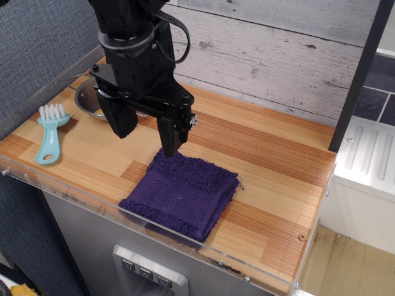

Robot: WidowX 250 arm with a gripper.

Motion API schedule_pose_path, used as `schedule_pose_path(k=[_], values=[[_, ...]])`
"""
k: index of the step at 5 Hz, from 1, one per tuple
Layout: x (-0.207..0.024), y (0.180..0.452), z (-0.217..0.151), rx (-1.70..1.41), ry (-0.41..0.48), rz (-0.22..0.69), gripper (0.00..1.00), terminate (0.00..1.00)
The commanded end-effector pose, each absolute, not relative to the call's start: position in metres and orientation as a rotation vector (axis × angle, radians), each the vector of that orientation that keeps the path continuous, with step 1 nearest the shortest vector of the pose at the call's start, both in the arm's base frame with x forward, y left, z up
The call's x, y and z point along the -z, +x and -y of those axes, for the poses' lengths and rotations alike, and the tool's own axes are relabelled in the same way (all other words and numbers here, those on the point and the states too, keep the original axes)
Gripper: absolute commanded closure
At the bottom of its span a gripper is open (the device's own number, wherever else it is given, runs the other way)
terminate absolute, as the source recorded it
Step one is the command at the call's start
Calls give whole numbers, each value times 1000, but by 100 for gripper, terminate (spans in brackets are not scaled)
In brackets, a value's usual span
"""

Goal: Move the wood spoon to the right corner of the table.

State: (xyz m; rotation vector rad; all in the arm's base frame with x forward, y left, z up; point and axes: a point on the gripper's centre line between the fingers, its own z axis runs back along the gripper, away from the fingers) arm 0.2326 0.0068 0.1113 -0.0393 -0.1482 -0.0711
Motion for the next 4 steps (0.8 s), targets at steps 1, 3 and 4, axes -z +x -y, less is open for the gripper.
schedule_pose_path(k=[1, 3, 4], values=[[-111, 233, -7, 71, -39, 148, 0, 0], [-110, 273, -88, -55, -68, 178, 0, 0], [-112, 295, -118, -68, -23, 185, 0, 0]])
